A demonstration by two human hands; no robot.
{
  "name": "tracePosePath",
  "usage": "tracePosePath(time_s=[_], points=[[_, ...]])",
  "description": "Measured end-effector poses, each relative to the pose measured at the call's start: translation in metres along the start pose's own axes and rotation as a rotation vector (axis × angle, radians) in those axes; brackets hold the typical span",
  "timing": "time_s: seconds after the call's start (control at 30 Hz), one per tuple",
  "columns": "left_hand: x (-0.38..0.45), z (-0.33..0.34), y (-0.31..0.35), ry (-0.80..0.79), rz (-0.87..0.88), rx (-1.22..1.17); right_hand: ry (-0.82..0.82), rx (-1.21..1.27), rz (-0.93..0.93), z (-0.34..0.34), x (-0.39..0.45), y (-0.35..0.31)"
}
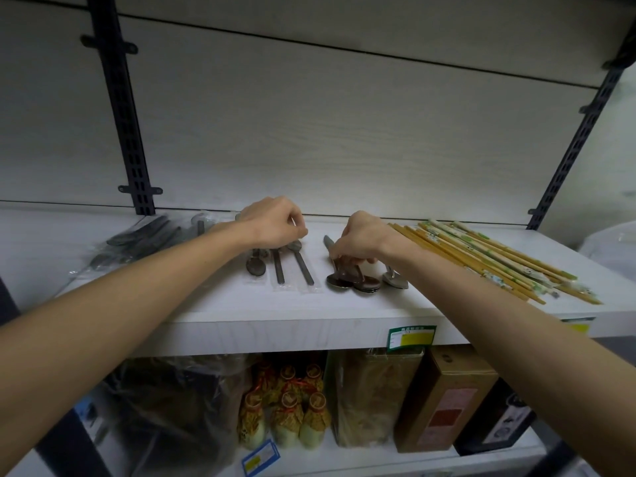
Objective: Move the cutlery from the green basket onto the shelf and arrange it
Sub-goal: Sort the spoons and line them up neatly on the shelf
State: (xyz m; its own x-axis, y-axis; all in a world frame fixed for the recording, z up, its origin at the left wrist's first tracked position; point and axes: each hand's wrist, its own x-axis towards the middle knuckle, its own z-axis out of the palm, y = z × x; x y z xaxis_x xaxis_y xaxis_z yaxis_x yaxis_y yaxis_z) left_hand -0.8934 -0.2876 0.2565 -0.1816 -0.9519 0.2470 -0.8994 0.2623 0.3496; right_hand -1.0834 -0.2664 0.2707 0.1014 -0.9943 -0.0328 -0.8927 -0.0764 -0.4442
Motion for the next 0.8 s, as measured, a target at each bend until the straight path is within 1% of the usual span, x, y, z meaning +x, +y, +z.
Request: tracePosePath(time_s=[0.1, 0.27, 0.57, 0.73, 0.8], points=[[-0.002, -0.002, 0.000, -0.001, 0.003, 0.004, 0.036, -0.092, -0.034, 0.001, -0.002, -0.002], [-0.006, -0.005, -0.002, -0.001, 0.004, 0.006, 0.029, -0.178, -0.054, 0.003, -0.003, -0.008], [-0.009, -0.009, -0.008, -0.020, -0.003, 0.009, -0.040, -0.101, -0.074, 0.005, 0.002, -0.008], [-0.010, -0.010, -0.008, -0.022, 0.002, 0.018, -0.035, -0.123, -0.070, 0.007, 0.002, -0.007], [-0.011, -0.014, -0.009, 0.003, -0.009, 0.038, 0.021, -0.134, -0.075, 0.004, 0.002, -0.008]])
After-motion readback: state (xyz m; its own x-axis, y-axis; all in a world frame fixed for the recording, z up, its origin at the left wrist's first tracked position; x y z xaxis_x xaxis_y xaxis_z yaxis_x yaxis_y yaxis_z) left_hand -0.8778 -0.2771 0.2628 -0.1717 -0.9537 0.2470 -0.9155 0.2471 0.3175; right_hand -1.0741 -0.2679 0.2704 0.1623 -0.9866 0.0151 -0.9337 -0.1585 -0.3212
